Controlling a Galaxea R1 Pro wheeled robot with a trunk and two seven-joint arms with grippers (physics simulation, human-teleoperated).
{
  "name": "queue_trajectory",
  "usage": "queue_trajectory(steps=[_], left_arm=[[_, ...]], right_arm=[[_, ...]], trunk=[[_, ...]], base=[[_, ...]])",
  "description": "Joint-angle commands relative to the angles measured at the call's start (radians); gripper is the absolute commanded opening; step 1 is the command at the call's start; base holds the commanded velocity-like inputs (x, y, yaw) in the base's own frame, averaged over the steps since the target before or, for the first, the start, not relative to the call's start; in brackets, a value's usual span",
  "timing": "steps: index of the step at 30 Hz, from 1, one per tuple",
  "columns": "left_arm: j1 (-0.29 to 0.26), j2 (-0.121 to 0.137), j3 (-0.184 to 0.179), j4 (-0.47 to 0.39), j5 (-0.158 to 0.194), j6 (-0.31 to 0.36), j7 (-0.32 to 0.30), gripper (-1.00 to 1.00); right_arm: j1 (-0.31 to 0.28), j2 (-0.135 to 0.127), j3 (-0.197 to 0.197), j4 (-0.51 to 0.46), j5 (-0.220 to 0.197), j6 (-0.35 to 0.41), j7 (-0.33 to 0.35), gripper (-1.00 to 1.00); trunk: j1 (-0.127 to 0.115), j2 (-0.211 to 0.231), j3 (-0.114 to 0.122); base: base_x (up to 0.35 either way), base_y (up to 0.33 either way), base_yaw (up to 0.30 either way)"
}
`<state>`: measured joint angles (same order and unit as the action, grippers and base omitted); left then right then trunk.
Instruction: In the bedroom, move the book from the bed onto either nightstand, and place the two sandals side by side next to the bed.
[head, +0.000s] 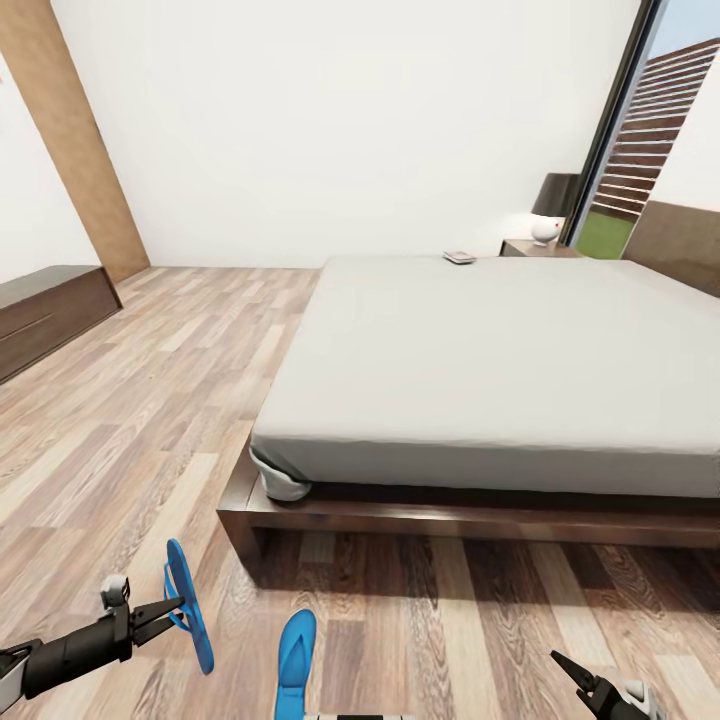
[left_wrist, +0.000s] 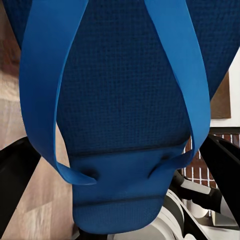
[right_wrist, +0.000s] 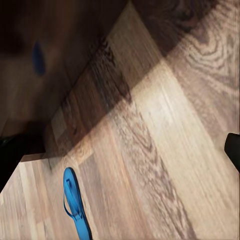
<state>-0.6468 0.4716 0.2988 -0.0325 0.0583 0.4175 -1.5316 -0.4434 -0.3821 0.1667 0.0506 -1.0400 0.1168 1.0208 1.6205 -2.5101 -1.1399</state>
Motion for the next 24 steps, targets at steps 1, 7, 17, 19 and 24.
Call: queue_trajectory(steps=[1, 7, 17, 19, 24], left_arm=[[-0.001, 0.0, -0.006, 0.0, 0.006, 0.011, -0.004, -1.0], [-0.001, -0.001, -0.006, 0.0, 0.006, 0.009, -0.004, -1.0], [-0.001, -0.001, -0.006, 0.0, 0.006, 0.006, -0.005, -1.0], [-0.001, -0.001, -0.006, 0.0, 0.006, 0.006, -0.005, -1.0], [-0.001, 0.0, -0.006, 0.0, 0.006, 0.006, -0.005, -1.0]], right_arm=[[-0.001, 0.0, 0.007, 0.003, -0.011, 0.01, 0.005, 1.0], [-0.001, 0.0, 0.006, 0.003, -0.011, 0.01, 0.005, 1.0], [-0.001, 0.0, 0.006, 0.003, -0.011, 0.011, 0.005, 1.0], [-0.001, 0.0, 0.006, 0.003, -0.01, 0.011, 0.006, 1.0], [-0.001, 0.0, 0.006, 0.003, -0.009, 0.011, 0.006, 1.0]], trunk=[[0.0, 0.0, -0.001], [0.0, 0.0, -0.001], [0.0, 0.0, -0.001], [0.0, 0.0, -0.001], [0.0, 0.0, -0.001]], base=[[0.0, -0.133, 0.0], [0.0, -0.133, 0.0], [0.0, -0.133, 0.0], [0.0, -0.133, 0.0], [0.0, -0.133, 0.0]])
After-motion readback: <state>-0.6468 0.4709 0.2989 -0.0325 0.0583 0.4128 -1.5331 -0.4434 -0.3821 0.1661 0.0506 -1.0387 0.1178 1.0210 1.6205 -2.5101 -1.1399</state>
